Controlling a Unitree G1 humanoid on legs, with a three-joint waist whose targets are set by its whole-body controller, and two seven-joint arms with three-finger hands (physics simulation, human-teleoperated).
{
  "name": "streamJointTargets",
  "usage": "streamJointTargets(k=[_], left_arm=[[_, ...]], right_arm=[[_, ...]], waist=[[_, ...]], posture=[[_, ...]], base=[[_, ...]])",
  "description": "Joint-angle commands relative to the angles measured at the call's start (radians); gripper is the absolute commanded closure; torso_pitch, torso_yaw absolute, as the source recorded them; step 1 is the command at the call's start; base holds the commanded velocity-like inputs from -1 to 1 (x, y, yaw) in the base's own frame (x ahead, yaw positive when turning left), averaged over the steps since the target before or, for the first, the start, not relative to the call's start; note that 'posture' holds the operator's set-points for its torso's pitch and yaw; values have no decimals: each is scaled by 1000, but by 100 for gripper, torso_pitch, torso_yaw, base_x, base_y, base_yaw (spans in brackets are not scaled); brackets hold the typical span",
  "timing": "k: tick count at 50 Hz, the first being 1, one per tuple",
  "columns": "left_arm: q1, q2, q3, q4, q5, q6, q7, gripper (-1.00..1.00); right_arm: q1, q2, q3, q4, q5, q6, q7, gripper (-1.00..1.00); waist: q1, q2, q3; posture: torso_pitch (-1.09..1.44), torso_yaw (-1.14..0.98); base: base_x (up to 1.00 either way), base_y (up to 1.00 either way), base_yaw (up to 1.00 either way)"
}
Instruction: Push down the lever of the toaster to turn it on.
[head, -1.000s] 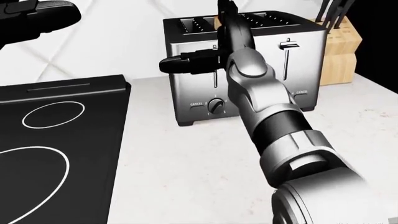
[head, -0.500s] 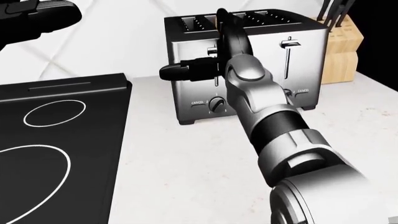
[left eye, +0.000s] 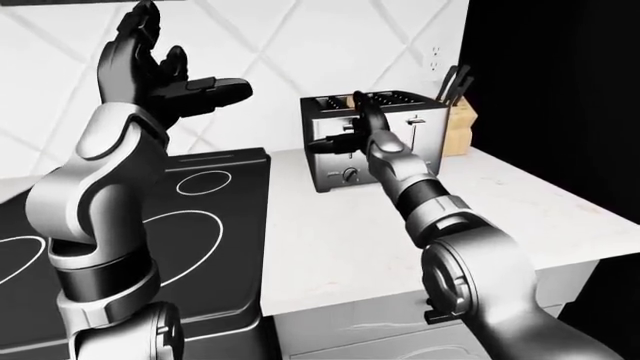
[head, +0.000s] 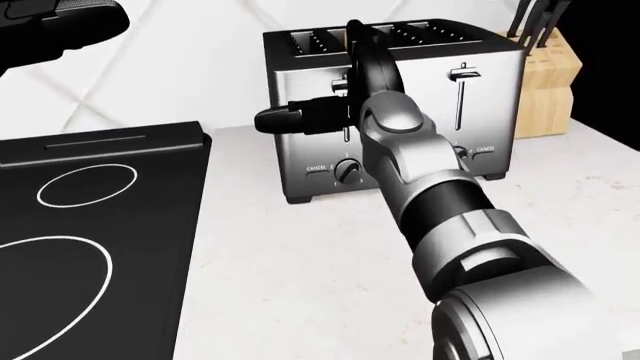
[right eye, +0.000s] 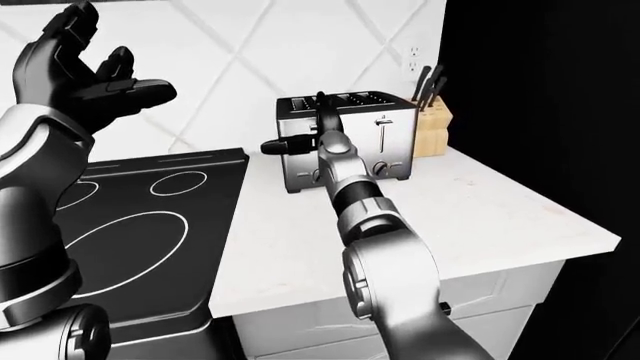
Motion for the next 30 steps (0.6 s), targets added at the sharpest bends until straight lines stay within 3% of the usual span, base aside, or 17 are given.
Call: streamJointTargets(k=[1,30], left_arm=[[-30,10,7,-18,1,-28,-3,-100],[-32,13,8,-17,-4,-26,2,-100]], right_arm=[[-37,-5,0,-31,1,-12,4,-100],[-8,8,7,-28,-25,49,46,-100]], waist=[[1,3,-8],[-5,4,-11]], posture=[[-49,0],[-49,0]], base=[[0,0,0],[0,0,0]])
